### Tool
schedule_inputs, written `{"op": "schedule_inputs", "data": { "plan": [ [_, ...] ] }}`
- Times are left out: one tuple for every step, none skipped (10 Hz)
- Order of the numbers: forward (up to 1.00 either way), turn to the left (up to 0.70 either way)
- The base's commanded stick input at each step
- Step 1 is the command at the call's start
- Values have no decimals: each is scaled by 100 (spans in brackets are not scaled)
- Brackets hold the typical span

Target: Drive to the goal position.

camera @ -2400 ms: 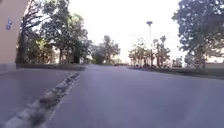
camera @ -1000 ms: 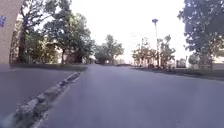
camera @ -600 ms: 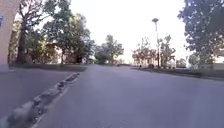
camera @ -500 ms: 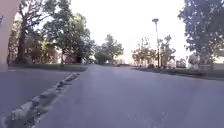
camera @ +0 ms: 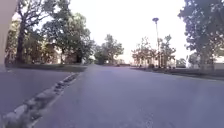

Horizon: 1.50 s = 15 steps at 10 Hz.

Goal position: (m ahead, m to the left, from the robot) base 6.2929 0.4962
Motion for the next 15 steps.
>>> {"op": "schedule_inputs", "data": {
  "plan": [
    [50,38],
    [50,50],
    [50,50],
    [50,50],
    [50,49],
    [50,16],
    [50,0],
    [50,0],
    [50,0],
    [50,0],
    [50,0],
    [50,0],
    [50,0],
    [50,0],
    [50,0]
  ]
}}
